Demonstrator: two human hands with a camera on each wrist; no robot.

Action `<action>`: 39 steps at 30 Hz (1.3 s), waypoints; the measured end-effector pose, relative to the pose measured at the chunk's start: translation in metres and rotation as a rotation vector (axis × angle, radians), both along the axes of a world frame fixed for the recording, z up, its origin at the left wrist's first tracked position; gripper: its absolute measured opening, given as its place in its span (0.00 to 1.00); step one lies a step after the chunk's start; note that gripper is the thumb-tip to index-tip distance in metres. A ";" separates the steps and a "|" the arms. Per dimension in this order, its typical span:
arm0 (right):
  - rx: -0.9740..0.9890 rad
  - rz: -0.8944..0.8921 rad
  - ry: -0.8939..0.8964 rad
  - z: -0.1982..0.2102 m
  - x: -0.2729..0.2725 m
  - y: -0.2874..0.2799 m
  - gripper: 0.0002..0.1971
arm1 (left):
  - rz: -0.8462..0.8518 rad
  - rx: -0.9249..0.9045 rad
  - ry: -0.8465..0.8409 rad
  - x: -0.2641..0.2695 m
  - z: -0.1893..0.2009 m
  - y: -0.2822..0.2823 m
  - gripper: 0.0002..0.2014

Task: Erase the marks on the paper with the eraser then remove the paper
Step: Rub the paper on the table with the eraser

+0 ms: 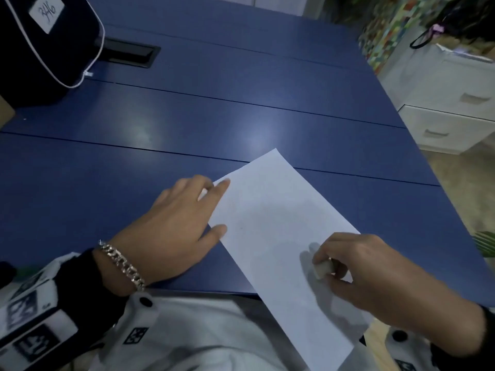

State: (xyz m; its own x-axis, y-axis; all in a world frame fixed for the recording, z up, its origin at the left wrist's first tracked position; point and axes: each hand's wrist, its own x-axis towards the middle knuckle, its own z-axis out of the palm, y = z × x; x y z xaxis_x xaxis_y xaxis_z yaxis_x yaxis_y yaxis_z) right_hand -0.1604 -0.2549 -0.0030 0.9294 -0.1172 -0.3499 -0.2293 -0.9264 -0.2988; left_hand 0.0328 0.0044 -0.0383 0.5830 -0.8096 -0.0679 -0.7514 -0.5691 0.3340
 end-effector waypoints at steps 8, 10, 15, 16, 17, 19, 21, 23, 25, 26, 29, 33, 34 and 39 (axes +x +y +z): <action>0.020 -0.004 -0.115 -0.005 0.008 0.016 0.05 | -0.001 0.108 0.097 0.013 -0.006 -0.006 0.35; 0.013 -0.007 -0.078 -0.013 0.006 0.016 0.03 | -0.006 0.099 0.093 0.012 -0.008 -0.004 0.35; -0.011 -0.051 -0.015 -0.010 0.000 0.003 0.04 | -0.070 0.032 0.051 0.007 -0.011 0.014 0.33; -0.023 -0.061 -0.009 -0.009 0.000 -0.001 0.04 | -0.106 0.003 -0.003 0.002 -0.013 0.020 0.32; -0.033 -0.077 -0.010 -0.008 0.000 -0.006 0.05 | -0.149 -0.015 -0.052 -0.004 -0.015 0.026 0.30; -0.055 -0.116 -0.030 -0.007 0.002 -0.017 0.05 | -0.238 -0.004 -0.124 -0.021 -0.017 0.033 0.27; -0.086 -0.139 -0.087 -0.008 0.007 -0.026 0.05 | -0.314 0.007 -0.126 -0.043 -0.015 0.036 0.27; -0.109 -0.166 -0.155 -0.009 0.014 -0.032 0.06 | -0.370 -0.024 -0.003 -0.060 -0.007 0.035 0.23; -0.135 -0.170 -0.212 -0.008 0.020 -0.029 0.07 | -0.373 -0.063 0.112 -0.064 0.001 0.030 0.20; -0.135 -0.165 -0.233 -0.005 0.021 -0.024 0.07 | -0.334 -0.090 0.126 -0.060 0.003 0.026 0.20; -0.047 -0.131 -0.219 0.001 0.016 0.002 0.05 | -0.170 -0.148 0.017 -0.038 -0.005 0.018 0.24; 0.003 -0.076 -0.132 -0.009 0.008 0.025 0.04 | -0.197 0.037 0.008 -0.023 -0.014 0.014 0.31; -0.003 -0.086 -0.136 -0.012 0.008 0.023 0.04 | -0.199 0.054 -0.002 -0.024 -0.012 0.015 0.31; -0.034 -0.170 -0.235 -0.018 0.021 0.000 0.06 | -0.251 0.044 -0.128 -0.037 -0.005 0.017 0.27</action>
State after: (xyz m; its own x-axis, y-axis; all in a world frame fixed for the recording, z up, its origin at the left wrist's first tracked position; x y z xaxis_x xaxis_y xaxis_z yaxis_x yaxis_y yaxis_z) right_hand -0.1393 -0.2553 -0.0207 0.9505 -0.2864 -0.1204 -0.3104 -0.8909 -0.3315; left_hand -0.0037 0.0215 -0.0429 0.3706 -0.9277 -0.0450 -0.9050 -0.3716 0.2070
